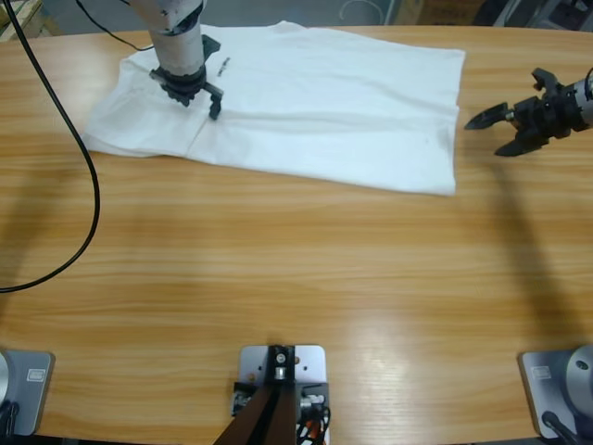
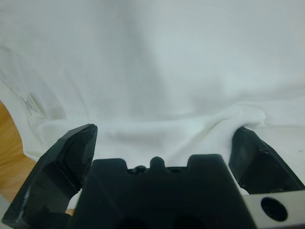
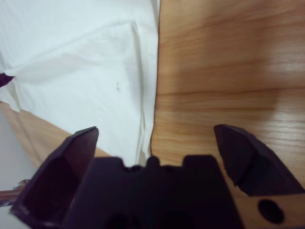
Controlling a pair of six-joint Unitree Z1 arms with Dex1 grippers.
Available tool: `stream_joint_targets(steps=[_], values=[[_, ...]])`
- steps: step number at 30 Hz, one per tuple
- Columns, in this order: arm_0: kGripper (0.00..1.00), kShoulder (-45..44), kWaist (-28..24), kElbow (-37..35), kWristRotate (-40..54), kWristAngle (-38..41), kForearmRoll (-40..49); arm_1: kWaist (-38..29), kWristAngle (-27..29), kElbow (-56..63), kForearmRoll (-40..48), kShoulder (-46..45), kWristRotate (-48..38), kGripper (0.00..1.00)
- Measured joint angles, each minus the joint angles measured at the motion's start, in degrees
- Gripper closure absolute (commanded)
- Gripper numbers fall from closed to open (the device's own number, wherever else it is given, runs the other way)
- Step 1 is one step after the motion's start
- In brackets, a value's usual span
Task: Fold clothes
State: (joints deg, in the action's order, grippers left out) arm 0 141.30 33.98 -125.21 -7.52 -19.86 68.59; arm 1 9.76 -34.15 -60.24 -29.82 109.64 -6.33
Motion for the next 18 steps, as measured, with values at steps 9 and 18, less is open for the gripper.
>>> stream_joint_targets(steps=[9, 18], values=[[0.000, 0.65, -0.38, -3.39, -1.32, 0.00, 3.43, 0.00, -0.16, -0.51, 0.00, 0.88, 0.39, 0.000], [0.000, -5.98, -0.50, -1.13, -1.66, 6.66, 3.83, 0.00, -5.58, 0.83, 0.00, -1.03, 4.89, 0.000]])
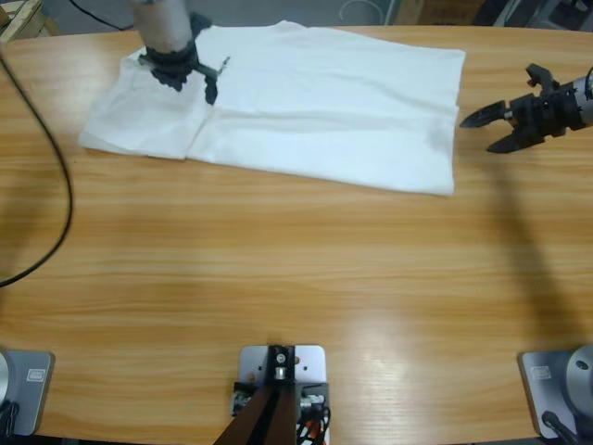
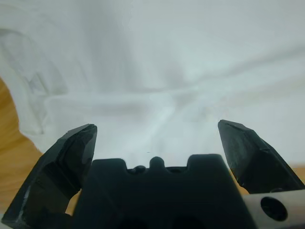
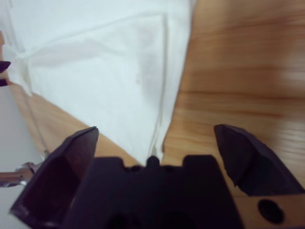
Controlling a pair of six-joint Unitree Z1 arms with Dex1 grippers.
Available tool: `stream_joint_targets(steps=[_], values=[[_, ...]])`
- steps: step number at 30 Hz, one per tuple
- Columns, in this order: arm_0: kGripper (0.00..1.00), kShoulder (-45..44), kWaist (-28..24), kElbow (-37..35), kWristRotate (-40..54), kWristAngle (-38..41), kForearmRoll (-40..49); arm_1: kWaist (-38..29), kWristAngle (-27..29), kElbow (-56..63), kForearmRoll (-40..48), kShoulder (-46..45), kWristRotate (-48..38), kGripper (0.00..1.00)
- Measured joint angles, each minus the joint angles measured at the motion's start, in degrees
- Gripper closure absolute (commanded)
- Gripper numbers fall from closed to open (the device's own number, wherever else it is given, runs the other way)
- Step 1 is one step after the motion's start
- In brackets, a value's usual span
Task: Fold clothes
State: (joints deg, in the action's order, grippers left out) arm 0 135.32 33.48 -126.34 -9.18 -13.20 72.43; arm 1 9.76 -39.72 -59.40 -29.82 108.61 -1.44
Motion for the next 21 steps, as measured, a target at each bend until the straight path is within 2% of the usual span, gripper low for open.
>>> stream_joint_targets(steps=[3, 5, 6, 8, 9, 11, 15, 21], values=[[0.000, -5.17, -0.01, 4.89, 1.55, 5.81, -2.28, 0.01, -1.11, 0.98, 0.00, -1.53, 0.08, 0.000], [0.000, -9.26, -0.06, 11.44, 2.40, 8.95, -5.81, 0.01, -1.24, 1.84, 0.00, -3.09, 0.07, 0.016], [0.000, -11.42, -0.26, 15.33, 2.46, 10.51, -7.90, 0.02, -1.24, 2.44, 0.00, -3.86, 0.06, 0.050], [0.000, -15.84, -1.61, 23.66, 2.46, 14.25, -12.58, 0.02, -1.24, 3.91, 0.00, -5.43, 0.05, 0.230], [0.000, -17.88, -2.80, 27.63, 2.45, 16.11, -14.71, 0.02, -1.24, 4.83, 0.00, -6.07, 0.05, 0.280], [0.000, -21.40, -5.51, 33.82, 2.45, 19.11, -17.51, -0.11, -1.24, 5.97, 0.00, -7.69, -0.55, 0.280], [0.000, -24.89, -9.19, 39.97, 2.15, 23.91, -18.52, -3.14, -1.24, 7.01, 0.12, -9.88, -3.06, 0.255], [0.003, -30.67, -24.04, 47.58, 2.23, 36.84, -19.09, -6.28, -1.24, 9.29, 1.62, -12.84, -6.23, 0.253]])
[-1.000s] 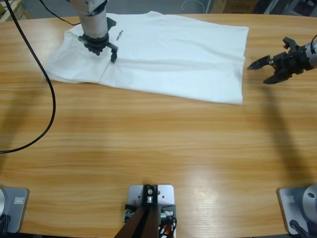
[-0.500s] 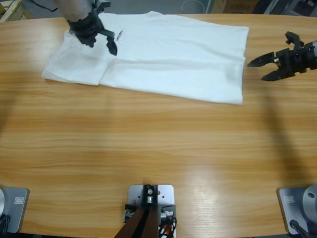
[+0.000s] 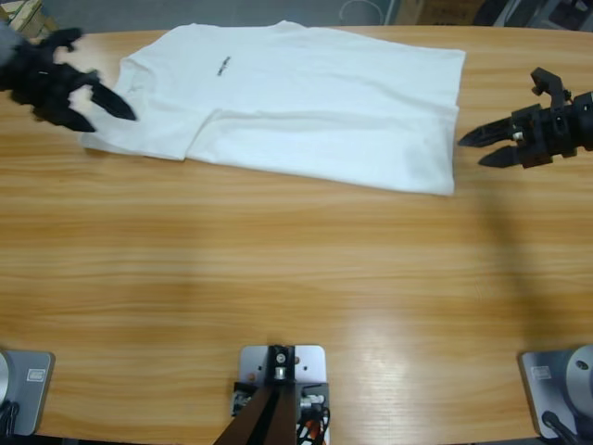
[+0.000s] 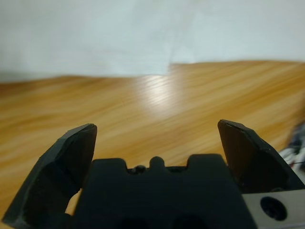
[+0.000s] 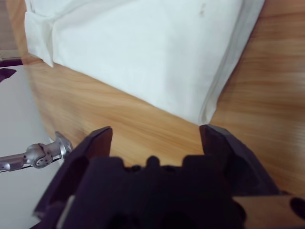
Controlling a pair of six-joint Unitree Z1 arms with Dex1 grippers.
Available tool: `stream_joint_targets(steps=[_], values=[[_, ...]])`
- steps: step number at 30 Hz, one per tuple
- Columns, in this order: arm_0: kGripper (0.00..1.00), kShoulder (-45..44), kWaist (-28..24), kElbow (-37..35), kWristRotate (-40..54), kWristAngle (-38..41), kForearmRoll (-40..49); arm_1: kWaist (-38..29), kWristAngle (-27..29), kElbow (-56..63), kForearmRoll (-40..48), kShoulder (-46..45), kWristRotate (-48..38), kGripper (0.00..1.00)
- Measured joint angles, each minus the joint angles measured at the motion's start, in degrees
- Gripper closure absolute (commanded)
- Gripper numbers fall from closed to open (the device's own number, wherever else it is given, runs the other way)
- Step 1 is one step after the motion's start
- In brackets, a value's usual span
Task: Fold clothes
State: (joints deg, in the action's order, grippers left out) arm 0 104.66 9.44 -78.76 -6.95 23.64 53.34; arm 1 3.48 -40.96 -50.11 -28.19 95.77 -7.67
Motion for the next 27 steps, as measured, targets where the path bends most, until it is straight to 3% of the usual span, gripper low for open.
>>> stream_joint_targets(steps=[6, 13, 27], values=[[0.092, -2.41, -8.84, 6.23, -0.13, 5.43, -2.16, -0.43, -0.01, 0.67, 0.17, -2.64, -1.37, 0.256], [0.101, -0.91, -20.46, 11.81, -0.06, 11.49, -5.69, -0.47, -0.34, 0.98, 0.18, -3.25, -1.75, 0.257], [0.174, 8.35, -25.09, 15.00, -1.97, 12.99, -14.57, -0.47, -0.40, 1.04, 0.96, -2.84, -1.81, 0.257]])
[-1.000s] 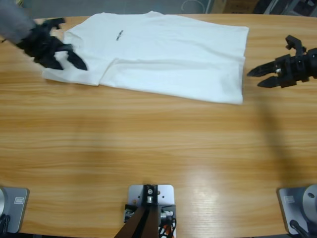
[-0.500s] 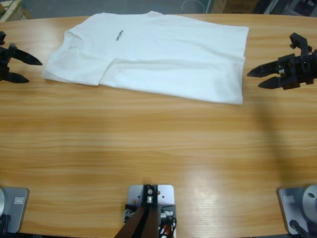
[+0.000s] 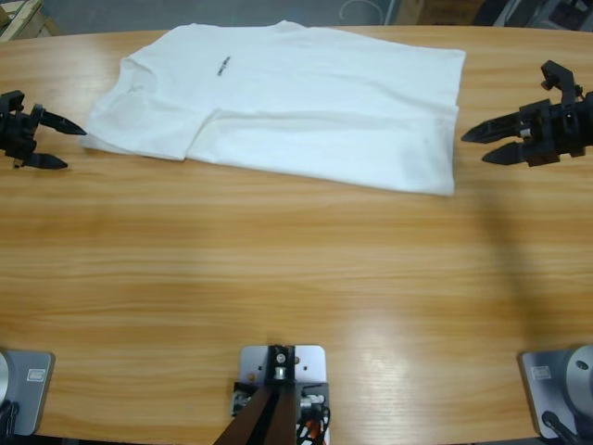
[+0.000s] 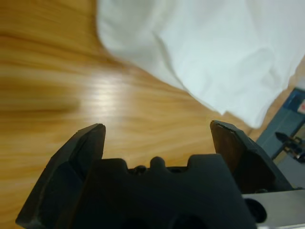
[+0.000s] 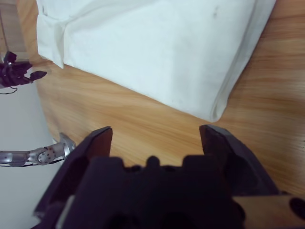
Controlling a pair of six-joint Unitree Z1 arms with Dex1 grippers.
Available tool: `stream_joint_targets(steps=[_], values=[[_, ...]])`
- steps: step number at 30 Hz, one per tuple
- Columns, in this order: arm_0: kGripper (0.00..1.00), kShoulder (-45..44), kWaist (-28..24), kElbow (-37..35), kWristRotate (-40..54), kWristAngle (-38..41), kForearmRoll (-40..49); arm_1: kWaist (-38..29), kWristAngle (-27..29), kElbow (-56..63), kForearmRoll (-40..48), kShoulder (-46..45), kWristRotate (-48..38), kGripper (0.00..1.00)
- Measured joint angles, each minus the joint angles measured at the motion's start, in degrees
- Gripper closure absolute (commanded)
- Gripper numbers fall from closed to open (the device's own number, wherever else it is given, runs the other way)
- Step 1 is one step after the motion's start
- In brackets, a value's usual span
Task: Fold clothes
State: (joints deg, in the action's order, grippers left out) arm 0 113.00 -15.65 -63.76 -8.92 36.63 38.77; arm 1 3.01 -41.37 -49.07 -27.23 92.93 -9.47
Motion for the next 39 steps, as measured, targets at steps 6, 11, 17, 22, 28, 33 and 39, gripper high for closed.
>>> stream_joint_targets(steps=[6, 11, 17, 22, 28, 33, 39], values=[[0.174, -0.19, -0.78, 6.81, -5.85, 0.00, -12.46, 0.00, -1.02, 0.00, 0.01, 0.48, 0.00, 0.257], [0.174, -0.57, 2.24, 9.15, -11.20, 0.00, -20.74, 0.00, -1.66, 0.00, 0.01, 0.59, 0.00, 0.257], [0.382, -0.11, 4.55, 9.82, -15.10, 0.00, -26.56, 0.00, -1.81, 0.00, 0.01, 0.89, 0.00, 0.257], [0.630, 0.13, 4.59, 9.90, -15.90, 0.00, -27.51, 0.00, -1.83, 0.00, 0.01, 1.39, 0.00, 0.257], [0.740, 0.66, 4.36, 10.61, -16.00, -0.35, -27.67, 0.00, -2.07, 0.00, 0.01, 1.88, 0.00, 0.257], [1.000, 0.66, 3.98, 11.48, -16.14, -1.36, -27.68, 0.00, -2.10, 0.00, 0.01, 2.04, 0.00, 0.257], [1.000, 0.66, 3.07, 12.03, -16.14, -2.33, -27.69, 0.00, -2.24, 0.00, 0.01, 2.32, 0.00, 0.257]])
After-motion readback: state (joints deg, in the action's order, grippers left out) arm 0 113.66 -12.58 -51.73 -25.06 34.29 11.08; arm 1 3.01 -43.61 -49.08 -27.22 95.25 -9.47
